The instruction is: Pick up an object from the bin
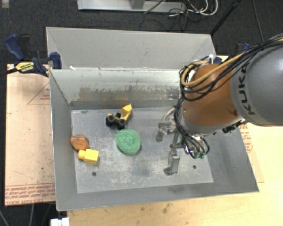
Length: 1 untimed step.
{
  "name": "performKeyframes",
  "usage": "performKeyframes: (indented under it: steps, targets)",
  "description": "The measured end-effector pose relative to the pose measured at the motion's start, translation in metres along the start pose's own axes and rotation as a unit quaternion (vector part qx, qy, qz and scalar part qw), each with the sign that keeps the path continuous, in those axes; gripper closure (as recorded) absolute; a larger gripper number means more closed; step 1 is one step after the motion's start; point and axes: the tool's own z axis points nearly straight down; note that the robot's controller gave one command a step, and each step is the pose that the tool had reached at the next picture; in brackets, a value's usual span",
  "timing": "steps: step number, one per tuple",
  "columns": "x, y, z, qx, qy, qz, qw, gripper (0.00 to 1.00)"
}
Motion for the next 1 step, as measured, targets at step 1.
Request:
performKeyframes:
  steps: [1]
  targets:
    - [-0.0017,-0.0001,-0.0045,0.000,-0.0040,0.000,1.0000,0.00]
